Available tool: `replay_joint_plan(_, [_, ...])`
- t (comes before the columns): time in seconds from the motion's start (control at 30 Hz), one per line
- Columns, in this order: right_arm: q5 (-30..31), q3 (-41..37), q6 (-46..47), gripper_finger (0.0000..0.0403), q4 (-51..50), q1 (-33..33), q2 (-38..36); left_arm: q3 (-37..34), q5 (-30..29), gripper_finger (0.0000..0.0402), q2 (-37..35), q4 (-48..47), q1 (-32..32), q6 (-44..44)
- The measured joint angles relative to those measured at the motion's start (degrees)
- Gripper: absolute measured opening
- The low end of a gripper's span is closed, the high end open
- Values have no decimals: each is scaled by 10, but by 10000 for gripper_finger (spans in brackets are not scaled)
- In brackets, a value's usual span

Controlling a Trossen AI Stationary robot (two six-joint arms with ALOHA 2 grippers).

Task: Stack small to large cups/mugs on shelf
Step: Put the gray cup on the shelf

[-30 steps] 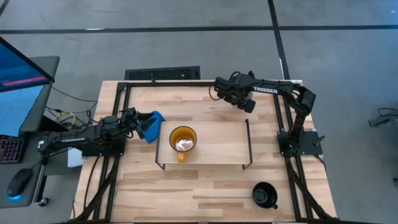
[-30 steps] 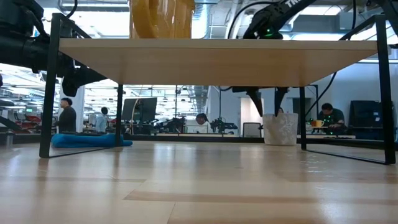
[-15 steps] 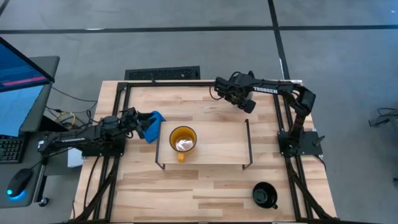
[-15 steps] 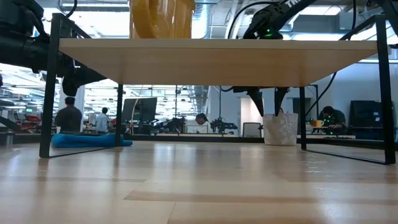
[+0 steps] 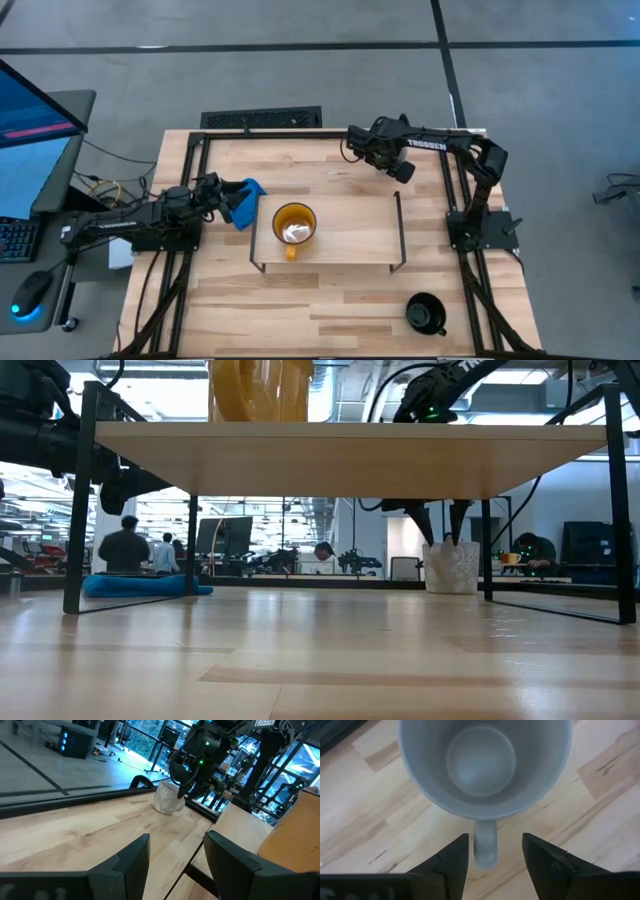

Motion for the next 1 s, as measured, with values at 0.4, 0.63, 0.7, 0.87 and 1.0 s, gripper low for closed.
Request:
replay_joint_plan(0.4, [-13,-48,6,208,104,1,0,0,0,179,0,0,0,0])
replay_joint_plan(0.63, [-7,-53,-16,208,92,0,0,0,1,179,0,0,0,0])
replay_joint_plan(0.7, [-6,-53,-16,208,93,0,0,0,1,179,0,0,0,0])
replay_joint_plan(0.87, [0,-53,-33,208,93,0,0,0,1,179,0,0,0,0])
replay_joint_plan(1.0, [-1,-53,-89,207,98,-5,0,0,2,179,0,0,0,0])
